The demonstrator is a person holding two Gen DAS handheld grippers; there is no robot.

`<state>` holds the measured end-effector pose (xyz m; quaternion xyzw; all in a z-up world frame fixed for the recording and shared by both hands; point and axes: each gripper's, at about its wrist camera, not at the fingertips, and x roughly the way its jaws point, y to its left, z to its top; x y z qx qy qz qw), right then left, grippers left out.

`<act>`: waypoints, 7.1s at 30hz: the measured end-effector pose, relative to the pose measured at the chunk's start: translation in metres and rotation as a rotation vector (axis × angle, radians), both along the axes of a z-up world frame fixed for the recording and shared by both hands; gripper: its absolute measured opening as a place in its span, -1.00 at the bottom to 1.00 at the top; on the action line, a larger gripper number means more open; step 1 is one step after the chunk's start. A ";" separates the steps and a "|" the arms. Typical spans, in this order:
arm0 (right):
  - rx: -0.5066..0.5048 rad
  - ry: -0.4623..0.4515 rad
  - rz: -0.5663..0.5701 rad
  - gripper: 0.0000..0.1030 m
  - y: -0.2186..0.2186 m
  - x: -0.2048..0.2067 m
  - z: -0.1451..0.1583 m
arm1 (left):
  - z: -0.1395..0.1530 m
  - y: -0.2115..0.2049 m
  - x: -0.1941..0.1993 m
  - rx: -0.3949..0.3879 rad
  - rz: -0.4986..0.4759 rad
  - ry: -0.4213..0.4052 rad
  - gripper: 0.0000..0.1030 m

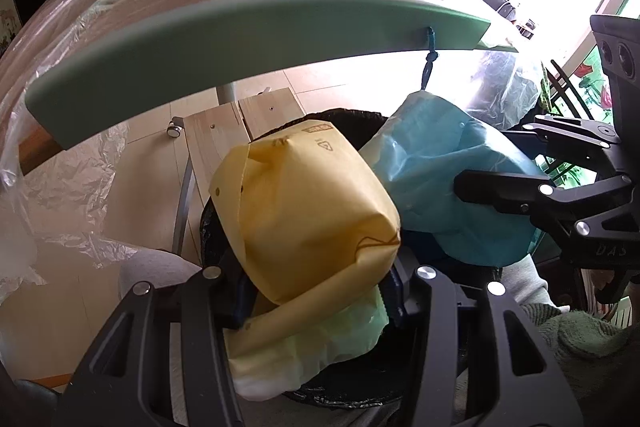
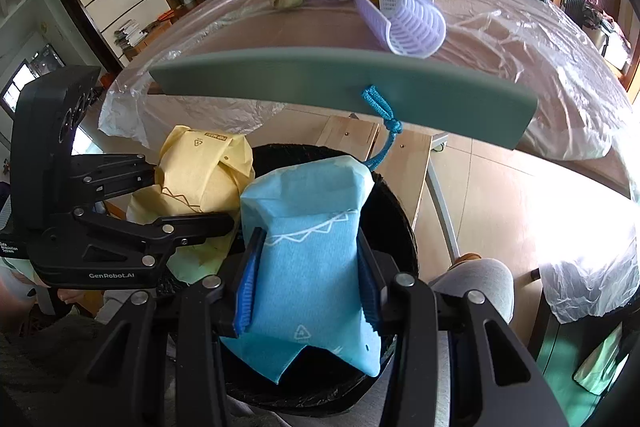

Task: Collect trash
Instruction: 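Carry both bags to the black trash bin and lower them into its opening, then open the left tool over the bin while the right tool opens, dropping both bags, then grasp the beige tissue ball with the left tool while the right tool grasps the Naproxen box, then carry the tissue ball and Naproxen box toward the black trash bin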

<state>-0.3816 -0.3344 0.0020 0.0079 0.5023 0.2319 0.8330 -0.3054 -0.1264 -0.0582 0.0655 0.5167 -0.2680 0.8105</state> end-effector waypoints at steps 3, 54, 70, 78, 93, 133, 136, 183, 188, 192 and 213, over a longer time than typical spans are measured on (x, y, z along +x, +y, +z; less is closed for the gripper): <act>-0.007 0.005 -0.001 -0.18 0.001 0.001 -0.004 | -0.004 -0.001 0.002 0.006 -0.002 0.005 -0.02; -0.065 0.067 -0.018 -0.18 0.012 0.009 -0.032 | -0.036 -0.010 0.009 0.070 0.012 0.046 -0.02; -0.103 0.077 -0.036 -0.18 0.018 0.012 -0.042 | -0.046 -0.008 0.009 0.120 0.012 0.037 -0.02; -0.103 0.075 -0.053 -0.12 0.019 0.013 -0.041 | -0.045 -0.009 0.008 0.107 0.001 0.024 0.09; -0.077 -0.295 -0.122 0.78 -0.009 -0.010 0.068 | 0.059 0.015 -0.005 -0.047 0.036 -0.208 0.83; -0.021 -0.107 -0.306 -0.11 -0.014 0.205 0.055 | 0.066 0.010 0.173 -0.033 0.085 -0.157 0.00; 0.015 -0.113 -0.310 -0.11 -0.018 0.203 0.059 | 0.069 0.011 0.168 -0.057 0.099 -0.159 0.00; 0.084 -0.269 -0.177 -0.11 -0.018 0.069 0.116 | 0.101 0.012 0.079 -0.036 0.175 -0.257 0.00; 0.092 -0.264 -0.153 -0.11 -0.017 0.054 0.115 | 0.101 0.012 0.066 -0.024 0.169 -0.265 0.00; 0.093 -0.262 -0.132 -0.11 -0.015 0.042 0.115 | 0.101 0.014 0.056 -0.030 0.164 -0.262 0.00; 0.114 -0.215 -0.072 -0.11 -0.017 0.001 0.104 | 0.096 0.017 0.013 -0.033 0.119 -0.240 0.00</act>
